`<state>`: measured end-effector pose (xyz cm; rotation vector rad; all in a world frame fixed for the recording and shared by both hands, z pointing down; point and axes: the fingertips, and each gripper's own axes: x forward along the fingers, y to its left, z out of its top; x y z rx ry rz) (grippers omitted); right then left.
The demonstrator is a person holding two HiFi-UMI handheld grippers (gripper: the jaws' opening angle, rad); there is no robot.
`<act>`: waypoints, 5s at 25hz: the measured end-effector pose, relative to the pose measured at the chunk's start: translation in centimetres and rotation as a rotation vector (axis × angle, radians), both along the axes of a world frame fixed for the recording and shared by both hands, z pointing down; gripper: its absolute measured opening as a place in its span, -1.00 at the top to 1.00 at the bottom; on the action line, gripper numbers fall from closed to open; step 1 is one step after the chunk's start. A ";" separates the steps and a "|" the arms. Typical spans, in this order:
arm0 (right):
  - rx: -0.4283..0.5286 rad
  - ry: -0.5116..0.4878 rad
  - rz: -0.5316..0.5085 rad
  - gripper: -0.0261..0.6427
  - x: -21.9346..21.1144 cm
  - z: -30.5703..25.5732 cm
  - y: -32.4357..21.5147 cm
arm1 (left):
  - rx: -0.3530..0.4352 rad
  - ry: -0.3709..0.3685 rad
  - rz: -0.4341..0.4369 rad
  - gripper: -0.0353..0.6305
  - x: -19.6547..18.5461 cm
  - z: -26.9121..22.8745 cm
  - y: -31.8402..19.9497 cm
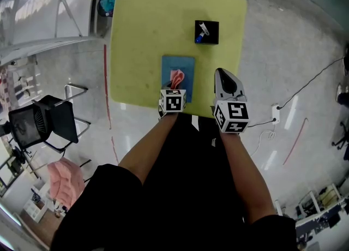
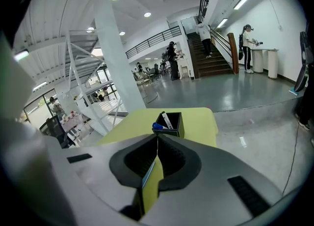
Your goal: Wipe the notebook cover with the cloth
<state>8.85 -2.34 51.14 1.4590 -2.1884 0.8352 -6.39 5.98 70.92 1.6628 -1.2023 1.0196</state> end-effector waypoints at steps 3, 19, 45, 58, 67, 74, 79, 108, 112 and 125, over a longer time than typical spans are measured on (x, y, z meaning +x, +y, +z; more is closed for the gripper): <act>-0.001 -0.001 -0.001 0.83 0.3 0.0 0.1 | 0.000 0.002 -0.002 0.82 0.3 -0.2 0.0; -0.016 0.022 -0.008 0.83 2.4 0.6 0.8 | -0.005 0.018 0.017 0.82 3.4 -0.4 0.0; -0.024 -0.005 -0.031 0.83 3.3 0.8 0.5 | -0.030 0.062 -0.070 0.82 4.7 -0.7 0.0; -0.027 -0.014 -0.049 0.83 5.0 1.3 0.5 | -0.028 0.141 -0.077 0.82 8.2 -0.6 -0.1; 0.001 -0.050 -0.075 0.83 4.8 0.3 0.6 | 0.041 0.168 -0.073 0.82 7.7 -3.6 -0.4; 0.041 -0.102 -0.094 0.83 3.3 -2.0 1.1 | 0.122 0.125 -0.115 0.82 4.0 -7.4 0.6; 0.050 -0.118 -0.103 0.83 2.0 -2.9 2.1 | 0.168 0.073 -0.154 0.82 0.2 -10.4 2.6; -0.004 0.001 0.043 0.83 -5.9 -1.0 6.0 | -0.036 0.069 -0.026 0.82 -8.7 -1.5 6.2; -0.011 0.006 0.022 0.83 -6.6 -1.0 6.1 | -0.045 0.071 -0.014 0.82 -8.0 -1.3 6.2; -0.023 -0.003 0.033 0.83 -5.6 -0.1 5.8 | -0.051 0.070 0.002 0.82 -6.2 -0.7 6.3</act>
